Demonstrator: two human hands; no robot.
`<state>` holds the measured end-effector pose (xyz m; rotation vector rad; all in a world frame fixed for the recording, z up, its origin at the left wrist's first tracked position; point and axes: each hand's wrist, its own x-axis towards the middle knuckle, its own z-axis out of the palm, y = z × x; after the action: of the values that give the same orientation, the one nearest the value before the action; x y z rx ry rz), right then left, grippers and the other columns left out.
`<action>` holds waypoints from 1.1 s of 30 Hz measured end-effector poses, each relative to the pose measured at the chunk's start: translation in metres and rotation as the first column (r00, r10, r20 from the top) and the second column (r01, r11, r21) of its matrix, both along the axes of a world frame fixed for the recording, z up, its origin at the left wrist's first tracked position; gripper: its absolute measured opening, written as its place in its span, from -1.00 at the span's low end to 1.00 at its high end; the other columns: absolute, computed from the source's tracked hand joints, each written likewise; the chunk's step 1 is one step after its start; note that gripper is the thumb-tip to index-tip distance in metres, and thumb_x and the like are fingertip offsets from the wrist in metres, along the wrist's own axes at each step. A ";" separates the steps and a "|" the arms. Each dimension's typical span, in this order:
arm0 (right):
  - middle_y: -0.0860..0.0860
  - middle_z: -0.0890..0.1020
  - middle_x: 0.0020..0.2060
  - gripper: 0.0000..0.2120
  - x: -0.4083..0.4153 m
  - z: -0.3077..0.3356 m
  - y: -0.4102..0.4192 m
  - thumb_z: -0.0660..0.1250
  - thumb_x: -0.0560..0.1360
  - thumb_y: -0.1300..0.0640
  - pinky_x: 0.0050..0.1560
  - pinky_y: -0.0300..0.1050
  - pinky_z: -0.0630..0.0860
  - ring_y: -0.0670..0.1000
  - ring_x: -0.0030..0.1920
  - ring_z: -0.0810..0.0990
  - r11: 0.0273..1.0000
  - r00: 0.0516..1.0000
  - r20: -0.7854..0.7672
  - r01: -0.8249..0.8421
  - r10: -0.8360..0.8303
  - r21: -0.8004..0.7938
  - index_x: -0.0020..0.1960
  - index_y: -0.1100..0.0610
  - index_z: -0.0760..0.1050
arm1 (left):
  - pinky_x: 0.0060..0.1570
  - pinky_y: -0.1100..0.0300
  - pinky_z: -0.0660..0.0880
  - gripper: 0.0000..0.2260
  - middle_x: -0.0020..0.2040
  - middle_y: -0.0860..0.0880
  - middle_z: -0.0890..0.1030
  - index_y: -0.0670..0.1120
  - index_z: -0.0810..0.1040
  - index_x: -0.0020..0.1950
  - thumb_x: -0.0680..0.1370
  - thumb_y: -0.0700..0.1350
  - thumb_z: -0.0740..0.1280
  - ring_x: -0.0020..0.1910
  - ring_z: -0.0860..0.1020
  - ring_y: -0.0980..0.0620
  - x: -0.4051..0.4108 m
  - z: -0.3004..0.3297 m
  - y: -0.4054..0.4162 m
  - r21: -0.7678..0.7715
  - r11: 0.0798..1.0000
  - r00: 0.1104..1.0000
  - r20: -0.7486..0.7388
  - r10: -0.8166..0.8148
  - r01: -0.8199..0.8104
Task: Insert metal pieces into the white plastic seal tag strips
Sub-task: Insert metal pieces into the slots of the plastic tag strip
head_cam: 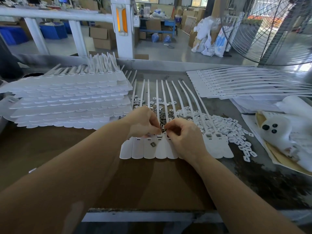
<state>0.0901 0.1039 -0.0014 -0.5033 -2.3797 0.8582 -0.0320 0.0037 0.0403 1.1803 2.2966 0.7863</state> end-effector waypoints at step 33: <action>-0.03 0.63 -0.16 -0.85 0.001 0.001 -0.001 0.33 0.45 0.29 0.01 -0.09 0.54 -0.06 -0.11 0.56 1.000 1.000 0.003 -0.003 0.003 0.000 -0.05 0.11 0.61 | -0.43 0.27 0.39 -0.82 -0.31 -0.01 0.49 -0.05 0.46 -0.22 0.41 -0.16 0.46 -0.38 0.45 0.09 0.003 -0.001 0.002 -0.028 0.999 0.998 0.049 0.046 -0.045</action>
<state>0.0912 0.1029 -0.0007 -0.5014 -2.3839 0.8588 -0.0287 0.0055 0.0388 1.0881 2.2938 0.7902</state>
